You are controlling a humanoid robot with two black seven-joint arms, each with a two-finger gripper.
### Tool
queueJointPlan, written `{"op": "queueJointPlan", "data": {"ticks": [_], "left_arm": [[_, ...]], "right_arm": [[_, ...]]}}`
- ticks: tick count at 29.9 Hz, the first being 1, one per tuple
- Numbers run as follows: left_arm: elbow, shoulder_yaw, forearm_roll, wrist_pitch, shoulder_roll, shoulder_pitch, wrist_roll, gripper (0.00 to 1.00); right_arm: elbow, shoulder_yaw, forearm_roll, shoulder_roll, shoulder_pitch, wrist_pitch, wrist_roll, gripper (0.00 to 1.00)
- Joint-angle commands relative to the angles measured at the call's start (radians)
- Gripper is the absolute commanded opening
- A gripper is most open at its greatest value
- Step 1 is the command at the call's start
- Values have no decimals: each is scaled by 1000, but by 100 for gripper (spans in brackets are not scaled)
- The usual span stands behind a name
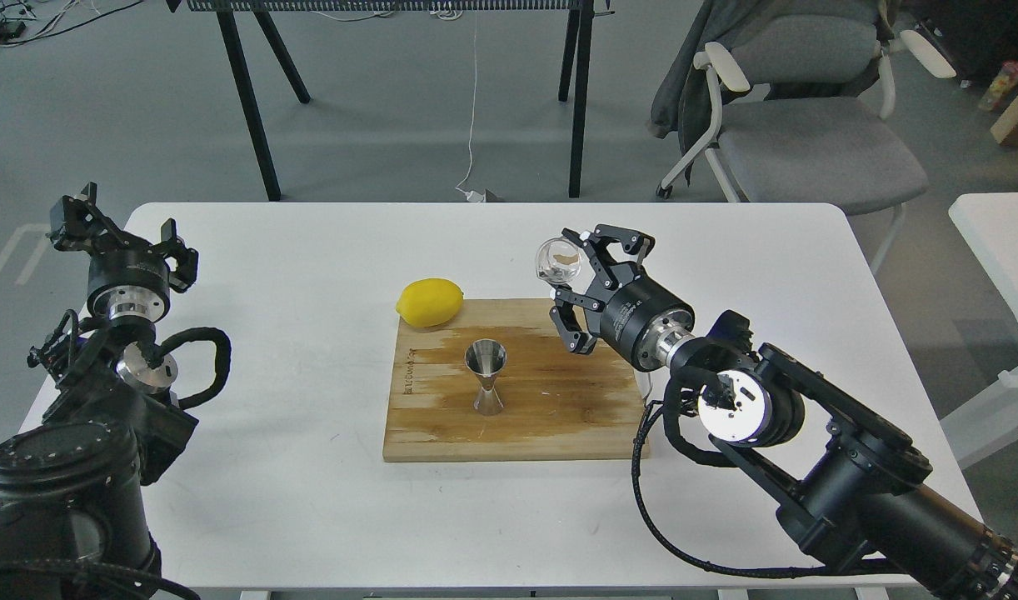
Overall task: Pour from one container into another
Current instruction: 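Lift the glass and bring it above the jigger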
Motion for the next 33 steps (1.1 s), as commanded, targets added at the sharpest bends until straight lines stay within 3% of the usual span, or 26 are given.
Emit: {"op": "queueJointPlan", "data": {"ticks": [1, 33], "left_arm": [[0, 0, 2, 0, -11, 3, 0, 100], [0, 0, 2, 0, -19, 3, 0, 100]], "right_arm": [[-1, -50, -52, 1, 17, -2, 0, 43], [-44, -254, -287, 25, 116, -16, -5, 43]]}}
